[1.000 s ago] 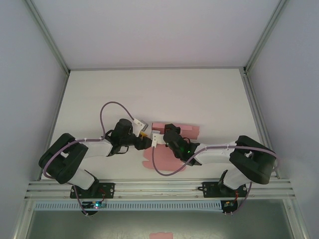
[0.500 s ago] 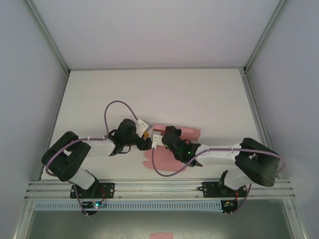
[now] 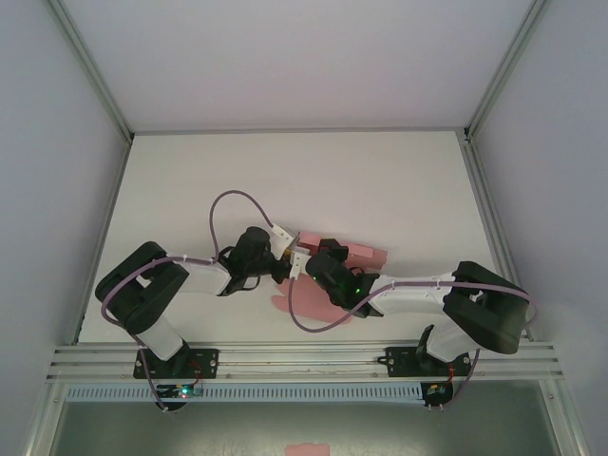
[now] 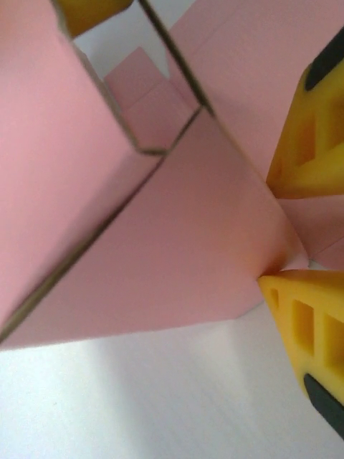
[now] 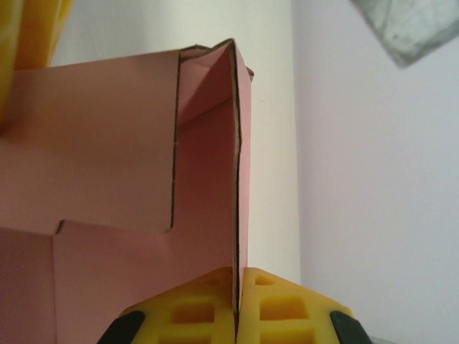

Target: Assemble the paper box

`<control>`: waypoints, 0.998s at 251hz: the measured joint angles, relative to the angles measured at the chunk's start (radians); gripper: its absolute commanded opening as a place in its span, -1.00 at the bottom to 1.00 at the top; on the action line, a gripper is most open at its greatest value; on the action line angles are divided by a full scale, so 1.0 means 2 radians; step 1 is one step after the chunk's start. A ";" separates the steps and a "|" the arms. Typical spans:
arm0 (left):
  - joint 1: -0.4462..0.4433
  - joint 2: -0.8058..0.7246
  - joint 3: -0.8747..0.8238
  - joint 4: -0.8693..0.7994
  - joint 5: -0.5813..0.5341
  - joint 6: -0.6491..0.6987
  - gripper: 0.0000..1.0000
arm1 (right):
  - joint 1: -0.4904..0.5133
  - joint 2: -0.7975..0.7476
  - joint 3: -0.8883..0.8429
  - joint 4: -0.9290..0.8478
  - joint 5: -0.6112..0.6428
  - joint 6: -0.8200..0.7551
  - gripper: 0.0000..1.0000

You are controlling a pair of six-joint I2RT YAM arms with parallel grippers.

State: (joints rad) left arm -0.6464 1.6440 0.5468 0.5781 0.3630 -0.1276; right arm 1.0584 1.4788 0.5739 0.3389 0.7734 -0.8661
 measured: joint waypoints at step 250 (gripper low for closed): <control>-0.036 0.087 0.091 0.017 -0.189 -0.045 -1.00 | -0.028 0.009 0.021 -0.026 -0.020 0.054 -1.00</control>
State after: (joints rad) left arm -0.7189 1.8172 0.7280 0.6121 -0.0143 -0.2173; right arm 1.0031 1.4967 0.6159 0.2878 0.7334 -0.7578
